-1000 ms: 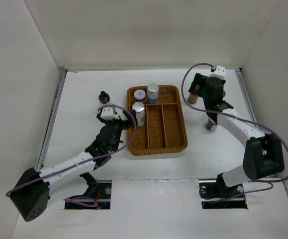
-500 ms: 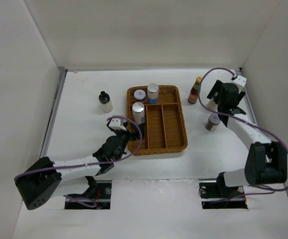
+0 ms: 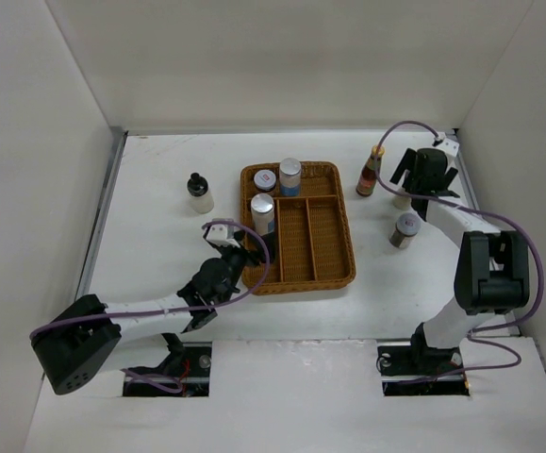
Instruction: Organize the condiment bottles
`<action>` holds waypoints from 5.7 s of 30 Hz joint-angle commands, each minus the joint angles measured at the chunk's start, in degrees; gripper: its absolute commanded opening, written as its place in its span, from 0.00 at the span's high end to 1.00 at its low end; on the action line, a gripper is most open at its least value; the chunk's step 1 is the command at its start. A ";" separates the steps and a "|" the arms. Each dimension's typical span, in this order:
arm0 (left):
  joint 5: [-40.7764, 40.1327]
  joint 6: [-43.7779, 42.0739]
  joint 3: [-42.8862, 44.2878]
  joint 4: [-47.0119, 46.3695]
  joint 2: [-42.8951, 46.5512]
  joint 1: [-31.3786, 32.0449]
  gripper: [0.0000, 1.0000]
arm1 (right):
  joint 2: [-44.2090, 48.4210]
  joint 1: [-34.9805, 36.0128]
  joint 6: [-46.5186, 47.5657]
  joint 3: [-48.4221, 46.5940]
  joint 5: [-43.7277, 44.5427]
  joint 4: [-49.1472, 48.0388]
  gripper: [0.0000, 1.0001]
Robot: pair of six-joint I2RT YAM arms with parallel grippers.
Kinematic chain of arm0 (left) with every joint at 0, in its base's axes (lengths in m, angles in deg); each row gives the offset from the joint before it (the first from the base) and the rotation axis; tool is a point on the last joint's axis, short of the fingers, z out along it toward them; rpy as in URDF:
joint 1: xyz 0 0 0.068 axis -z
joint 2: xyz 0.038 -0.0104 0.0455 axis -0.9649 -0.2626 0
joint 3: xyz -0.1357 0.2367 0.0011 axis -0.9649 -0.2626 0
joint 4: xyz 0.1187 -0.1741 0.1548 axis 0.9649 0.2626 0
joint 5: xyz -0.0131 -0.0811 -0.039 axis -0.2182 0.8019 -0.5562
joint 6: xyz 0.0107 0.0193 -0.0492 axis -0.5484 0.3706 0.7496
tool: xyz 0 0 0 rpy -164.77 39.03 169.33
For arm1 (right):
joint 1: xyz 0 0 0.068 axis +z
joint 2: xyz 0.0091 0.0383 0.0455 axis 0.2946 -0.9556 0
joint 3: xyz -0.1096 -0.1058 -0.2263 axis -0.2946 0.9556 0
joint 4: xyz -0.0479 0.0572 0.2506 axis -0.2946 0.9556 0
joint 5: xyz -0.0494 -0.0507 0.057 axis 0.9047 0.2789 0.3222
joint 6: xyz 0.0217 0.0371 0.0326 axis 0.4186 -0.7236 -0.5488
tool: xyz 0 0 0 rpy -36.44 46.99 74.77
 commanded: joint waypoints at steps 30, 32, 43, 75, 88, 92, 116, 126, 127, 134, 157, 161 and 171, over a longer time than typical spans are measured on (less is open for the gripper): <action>-7.29 0.46 -2.69 1.20 8.52 -4.75 0.00 | 13.44 27.12 5.58 -12.66 5.46 -7.63 0.47; -7.38 0.55 -2.69 2.26 9.57 -5.28 0.00 | 7.90 27.56 4.88 -14.94 3.97 -9.21 0.47; -7.29 0.72 -2.51 2.09 7.82 -6.07 0.00 | -9.87 27.74 2.24 -21.55 -0.69 -13.26 0.46; -1.61 -0.85 19.35 32.22 7.15 -28.73 0.34 | 22.08 29.40 -2.95 7.88 0.54 -20.47 0.00; 1.93 -3.41 38.08 36.71 -21.52 -34.81 0.16 | 45.48 30.37 -3.12 19.76 -0.96 -14.58 0.00; 2.11 -4.63 42.65 39.17 -26.09 -34.90 0.17 | 45.40 30.29 -3.03 19.59 -1.05 -14.58 0.00; -7.46 -5.08 33.45 34.87 -12.44 -30.69 0.73 | 42.76 29.58 -3.21 19.67 -0.61 -14.76 0.00; -13.80 -8.77 31.14 41.02 19.77 -15.15 0.75 | 43.02 28.88 -3.65 20.20 -0.96 -14.93 0.00; -13.63 -8.77 32.37 41.20 19.51 -12.60 0.75 | 43.29 28.62 -3.65 20.38 -1.04 -14.93 0.00; -19.67 -16.93 36.34 33.03 7.12 3.16 0.77 | 44.17 27.38 -3.65 20.73 -1.31 -13.88 0.00; 8.86 10.74 20.42 52.98 1.60 -28.82 0.18 | 41.97 30.55 -2.86 17.21 -3.16 -9.83 0.30; 10.37 10.74 20.87 51.22 -4.04 -30.94 0.19 | 42.94 30.55 -2.86 17.74 -3.15 -9.57 0.27; 10.81 11.97 21.05 49.99 -9.84 -32.44 0.21 | 41.97 30.73 -3.03 17.56 -3.07 -9.92 0.24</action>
